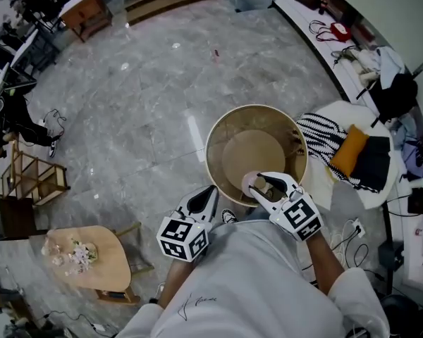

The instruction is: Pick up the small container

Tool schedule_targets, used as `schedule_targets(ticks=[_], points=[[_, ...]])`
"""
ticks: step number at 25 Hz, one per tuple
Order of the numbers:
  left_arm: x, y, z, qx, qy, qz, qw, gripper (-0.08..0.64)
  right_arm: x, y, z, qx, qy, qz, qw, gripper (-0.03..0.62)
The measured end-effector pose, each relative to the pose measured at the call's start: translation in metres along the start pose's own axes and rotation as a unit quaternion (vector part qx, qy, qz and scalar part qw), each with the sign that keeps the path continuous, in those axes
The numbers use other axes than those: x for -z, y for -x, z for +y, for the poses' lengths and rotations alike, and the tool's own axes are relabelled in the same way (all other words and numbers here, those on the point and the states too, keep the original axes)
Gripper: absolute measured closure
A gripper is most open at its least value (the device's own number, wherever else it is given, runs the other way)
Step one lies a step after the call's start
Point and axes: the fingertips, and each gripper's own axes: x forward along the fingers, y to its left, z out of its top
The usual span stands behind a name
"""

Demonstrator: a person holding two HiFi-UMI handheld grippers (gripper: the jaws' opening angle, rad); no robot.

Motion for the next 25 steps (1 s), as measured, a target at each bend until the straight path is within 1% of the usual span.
schedule_targets(ticks=[6,11,16,25], points=[[0.000,0.002,-0.005,0.002,-0.009,-0.004,1.0000,0.543,-0.005,0.008,-0.004,0.016,0.004,-0.008,1.000,0.445],[-0.002,0.009,-0.007,0.005,-0.014,-0.007,0.9999,0.543,-0.013,0.012,0.001,0.014,0.010,-0.013,1.000,0.445],[0.002,0.011,-0.010,0.009,-0.016,-0.009,0.9998,0.543,-0.012,0.015,0.000,0.017,0.012,-0.012,1.000,0.445],[0.014,0.017,-0.009,0.013,-0.011,0.004,0.9998,0.543,-0.013,0.015,0.005,0.011,0.014,-0.007,1.000,0.445]])
